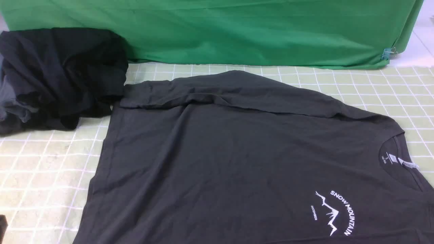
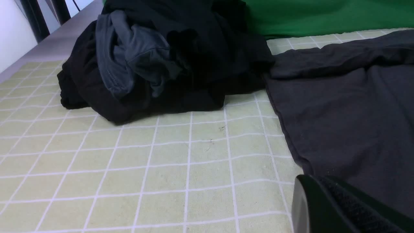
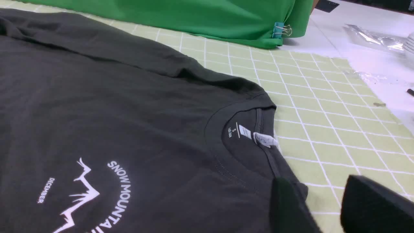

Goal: Fold a long-sleeved shirt over a green coffee tablecloth.
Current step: 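Grasp the left edge of the dark T-shirt lying flat on the table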

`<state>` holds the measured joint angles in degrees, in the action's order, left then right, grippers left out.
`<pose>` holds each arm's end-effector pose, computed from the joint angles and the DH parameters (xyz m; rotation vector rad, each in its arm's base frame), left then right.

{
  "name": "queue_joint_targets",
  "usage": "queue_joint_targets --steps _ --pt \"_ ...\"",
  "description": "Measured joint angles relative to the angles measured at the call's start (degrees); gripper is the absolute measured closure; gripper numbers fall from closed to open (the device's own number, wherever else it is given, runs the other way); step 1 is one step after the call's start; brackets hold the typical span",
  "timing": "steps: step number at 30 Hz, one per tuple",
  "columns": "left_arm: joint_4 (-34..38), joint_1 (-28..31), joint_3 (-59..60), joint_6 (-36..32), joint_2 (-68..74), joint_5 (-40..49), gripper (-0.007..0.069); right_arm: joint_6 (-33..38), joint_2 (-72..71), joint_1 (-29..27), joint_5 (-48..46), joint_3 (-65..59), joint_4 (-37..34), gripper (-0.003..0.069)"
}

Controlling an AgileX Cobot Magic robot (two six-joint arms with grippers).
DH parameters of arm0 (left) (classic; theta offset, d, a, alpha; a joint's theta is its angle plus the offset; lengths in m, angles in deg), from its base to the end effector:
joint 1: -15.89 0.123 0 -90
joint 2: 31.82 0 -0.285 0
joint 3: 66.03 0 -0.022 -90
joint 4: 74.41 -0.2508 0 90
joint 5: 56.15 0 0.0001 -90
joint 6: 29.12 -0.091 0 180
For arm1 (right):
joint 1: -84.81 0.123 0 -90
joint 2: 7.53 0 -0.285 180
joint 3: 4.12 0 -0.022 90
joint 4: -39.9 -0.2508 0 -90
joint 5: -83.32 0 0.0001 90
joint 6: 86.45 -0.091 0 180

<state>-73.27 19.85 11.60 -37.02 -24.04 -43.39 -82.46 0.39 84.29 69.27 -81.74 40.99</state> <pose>0.0558 0.0035 0.1906 0.0456 1.7146 0.1355 0.0558 -0.0009 0.1885 -0.0653 1.7375 -0.0754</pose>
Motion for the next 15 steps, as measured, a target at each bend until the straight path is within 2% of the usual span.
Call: queue_joint_targets --steps 11,15 --pt "1.4 0.0 0.0 0.2 0.0 -0.8 0.0606 0.0 0.0 0.0 0.0 0.0 0.0 0.0416" --pt "13.4 0.0 0.0 3.1 0.0 -9.6 0.0606 0.0 0.0 0.0 0.0 0.0 0.0 0.0416"
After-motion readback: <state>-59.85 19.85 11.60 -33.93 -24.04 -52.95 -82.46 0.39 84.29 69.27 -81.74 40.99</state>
